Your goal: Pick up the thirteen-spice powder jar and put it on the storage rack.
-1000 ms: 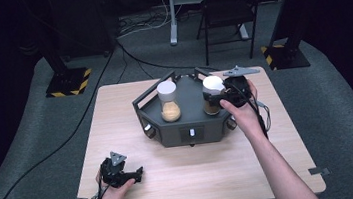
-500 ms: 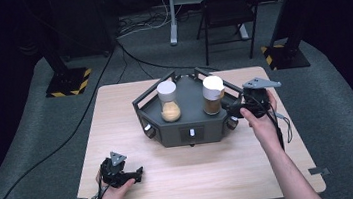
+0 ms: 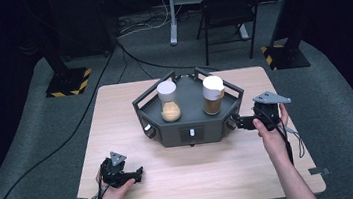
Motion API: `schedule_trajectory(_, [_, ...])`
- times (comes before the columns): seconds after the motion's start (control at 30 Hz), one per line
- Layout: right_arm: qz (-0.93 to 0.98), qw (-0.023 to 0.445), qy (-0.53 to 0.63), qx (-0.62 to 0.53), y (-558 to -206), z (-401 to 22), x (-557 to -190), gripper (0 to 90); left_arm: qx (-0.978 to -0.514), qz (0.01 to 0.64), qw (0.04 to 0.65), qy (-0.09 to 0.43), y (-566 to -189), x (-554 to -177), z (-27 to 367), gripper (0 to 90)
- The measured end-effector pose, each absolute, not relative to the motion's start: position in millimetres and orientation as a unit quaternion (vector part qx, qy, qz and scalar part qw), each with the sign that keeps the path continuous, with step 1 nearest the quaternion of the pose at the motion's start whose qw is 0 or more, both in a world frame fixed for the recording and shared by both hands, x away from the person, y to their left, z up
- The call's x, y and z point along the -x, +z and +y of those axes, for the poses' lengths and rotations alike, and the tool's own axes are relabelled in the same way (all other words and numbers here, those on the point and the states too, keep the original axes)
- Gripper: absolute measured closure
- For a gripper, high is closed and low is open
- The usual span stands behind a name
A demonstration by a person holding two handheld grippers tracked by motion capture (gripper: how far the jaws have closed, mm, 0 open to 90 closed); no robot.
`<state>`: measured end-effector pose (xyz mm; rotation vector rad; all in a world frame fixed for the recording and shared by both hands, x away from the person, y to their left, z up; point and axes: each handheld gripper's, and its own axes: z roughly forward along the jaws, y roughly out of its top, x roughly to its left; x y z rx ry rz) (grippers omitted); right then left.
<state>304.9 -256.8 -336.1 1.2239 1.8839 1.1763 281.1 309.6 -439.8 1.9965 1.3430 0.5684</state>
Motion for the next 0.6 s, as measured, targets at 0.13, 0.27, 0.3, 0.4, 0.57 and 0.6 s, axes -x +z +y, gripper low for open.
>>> schedule_trajectory(0.13, [0.706, 0.297, 0.440, -0.469, -350.8, -262.6, -298.9, 1.4, -0.763, 0.513, 0.328, 0.217, -439.9, -281.0, 309.6, 0.0])
schedule_trajectory(0.27, [0.703, 0.295, 0.434, -0.480, -365.7, -266.2, -294.2, 1.4, -0.763, 0.513, 0.329, 0.217, -439.9, -281.0, 309.6, 0.0])
schedule_trajectory(0.3, [0.703, 0.293, 0.432, -0.482, -369.6, -267.3, -293.4, 1.6, -0.763, 0.513, 0.328, 0.217, -439.8, -281.0, 309.6, 0.0])
schedule_trajectory(0.4, [0.704, 0.288, 0.428, -0.488, -381.4, -270.0, -290.7, 1.2, -0.763, 0.513, 0.328, 0.217, -439.9, -281.0, 309.5, 0.0])
schedule_trajectory(0.57, [0.703, 0.286, 0.421, -0.497, -398.6, -274.4, -285.4, 1.2, -0.763, 0.513, 0.328, 0.217, -439.9, -281.0, 309.5, 0.0])
schedule_trajectory(0.6, [0.703, 0.287, 0.419, -0.498, -400.5, -274.6, -284.5, 1.1, -0.763, 0.513, 0.328, 0.217, -439.9, -281.0, 309.5, 0.0])
